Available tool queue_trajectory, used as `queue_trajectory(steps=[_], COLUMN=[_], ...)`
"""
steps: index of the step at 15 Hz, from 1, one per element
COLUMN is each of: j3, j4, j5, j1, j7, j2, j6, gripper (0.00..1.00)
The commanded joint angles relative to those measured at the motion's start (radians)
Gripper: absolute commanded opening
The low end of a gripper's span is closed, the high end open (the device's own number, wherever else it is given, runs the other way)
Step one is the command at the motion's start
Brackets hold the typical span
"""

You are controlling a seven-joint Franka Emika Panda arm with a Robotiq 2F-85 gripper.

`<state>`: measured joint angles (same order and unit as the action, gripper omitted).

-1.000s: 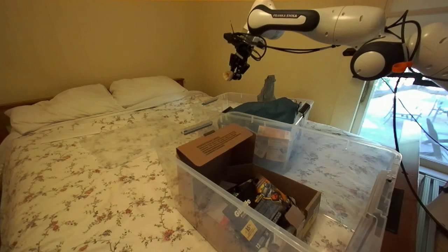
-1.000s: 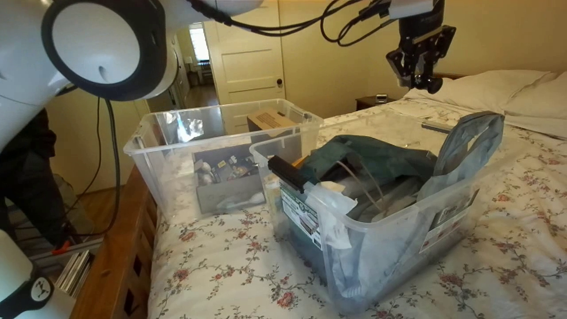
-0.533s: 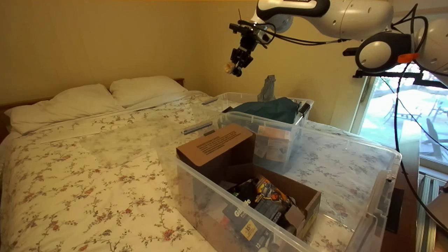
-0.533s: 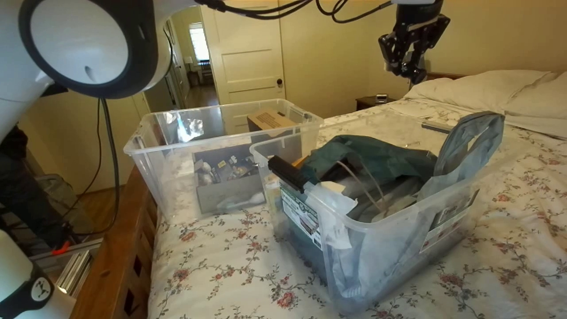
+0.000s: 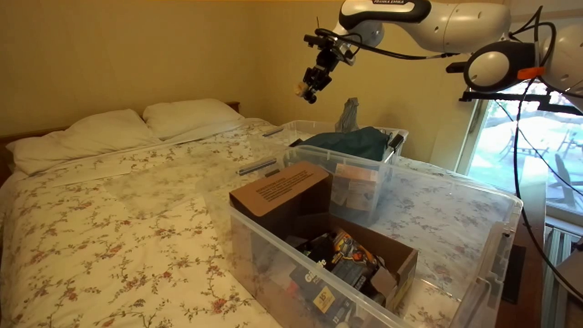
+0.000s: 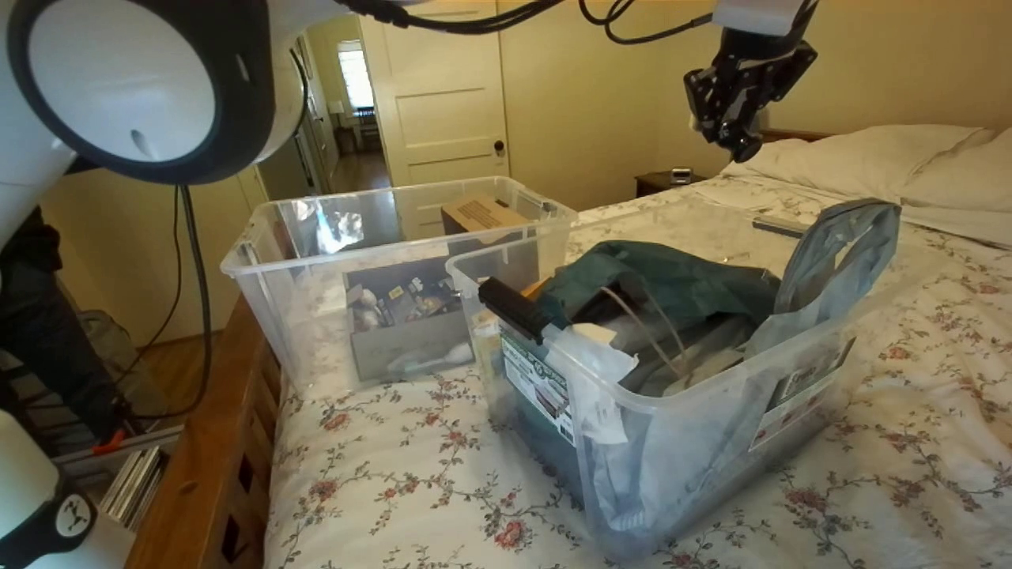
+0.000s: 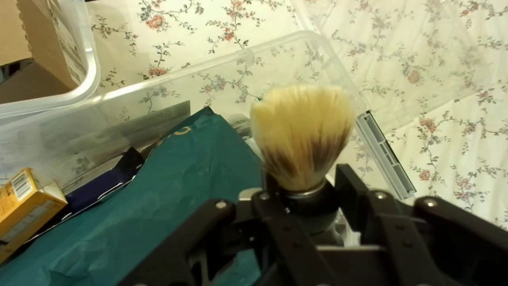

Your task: Remove the brush from the container on the right and put it in the container on the left

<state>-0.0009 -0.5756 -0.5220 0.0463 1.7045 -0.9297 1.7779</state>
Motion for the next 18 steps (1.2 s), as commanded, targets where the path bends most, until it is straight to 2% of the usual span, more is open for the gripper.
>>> queue_trajectory(steps=[1, 2, 5, 10, 14, 18], j3=[0.001, 0.010, 0.015, 0.014, 0.025, 0.065], j4=[0.000, -0.001, -0.042, -0.080, -0.156, -0.335], j5=[0.000, 0.006, 0.027, 0.011, -0.041, -0.192], j1=[0.000, -0.020, -0.064, -0.059, -0.027, 0.012], j7=[0.001, -0.034, -0.173, -0.397, -0.424, -0.343], j2=[0.000, 0.007, 0.063, 0.148, 0.217, 0.319], j6=[0.000, -0.011, -0.052, -0.176, -0.167, -0.137], gripper=[0.41, 0.16, 0.16, 0.16, 0.16, 0.16])
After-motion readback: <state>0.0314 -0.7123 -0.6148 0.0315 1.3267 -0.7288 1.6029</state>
